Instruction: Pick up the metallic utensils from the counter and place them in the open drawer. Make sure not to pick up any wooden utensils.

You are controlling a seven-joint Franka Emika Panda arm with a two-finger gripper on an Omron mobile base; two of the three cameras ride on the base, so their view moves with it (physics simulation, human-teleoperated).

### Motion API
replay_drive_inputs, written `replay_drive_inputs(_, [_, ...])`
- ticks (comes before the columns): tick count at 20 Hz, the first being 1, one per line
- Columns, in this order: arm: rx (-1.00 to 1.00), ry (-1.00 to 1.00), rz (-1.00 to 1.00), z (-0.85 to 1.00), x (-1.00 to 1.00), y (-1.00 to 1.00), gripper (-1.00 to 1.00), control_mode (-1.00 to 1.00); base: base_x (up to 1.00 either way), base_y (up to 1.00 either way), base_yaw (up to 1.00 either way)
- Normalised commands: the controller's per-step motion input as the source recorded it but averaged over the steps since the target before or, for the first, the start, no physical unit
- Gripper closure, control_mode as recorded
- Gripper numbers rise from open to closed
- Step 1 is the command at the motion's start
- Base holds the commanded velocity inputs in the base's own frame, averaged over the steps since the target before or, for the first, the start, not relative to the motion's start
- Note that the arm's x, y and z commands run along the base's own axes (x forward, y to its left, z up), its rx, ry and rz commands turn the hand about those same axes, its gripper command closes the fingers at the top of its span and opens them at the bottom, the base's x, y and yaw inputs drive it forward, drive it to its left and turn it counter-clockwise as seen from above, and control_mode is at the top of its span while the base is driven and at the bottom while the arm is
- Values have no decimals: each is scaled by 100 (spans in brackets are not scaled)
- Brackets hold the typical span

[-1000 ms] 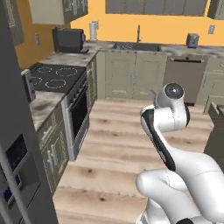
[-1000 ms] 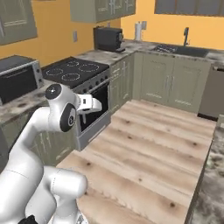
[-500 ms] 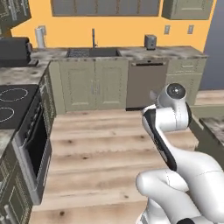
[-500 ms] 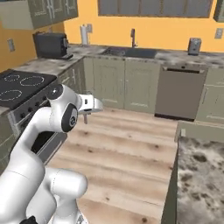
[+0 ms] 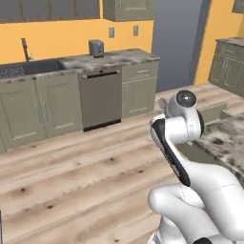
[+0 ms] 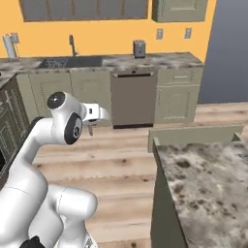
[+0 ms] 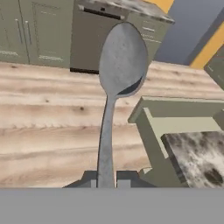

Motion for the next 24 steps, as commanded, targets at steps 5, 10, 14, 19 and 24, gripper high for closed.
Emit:
replay_drive_inputs(5, [0,0,0,0,0,0,100,100,28,60,-80])
replay_drive_inputs(10, [0,0,0,0,0,0,100,100,21,98,-59])
replay_drive_inputs(14, [0,0,0,0,0,0,100,100,31,98,-52])
replay_drive_inputs(19, [0,0,0,0,0,0,100,100,52,57,-57])
replay_drive_inputs(24, [0,0,0,0,0,0,100,100,67,27,-43])
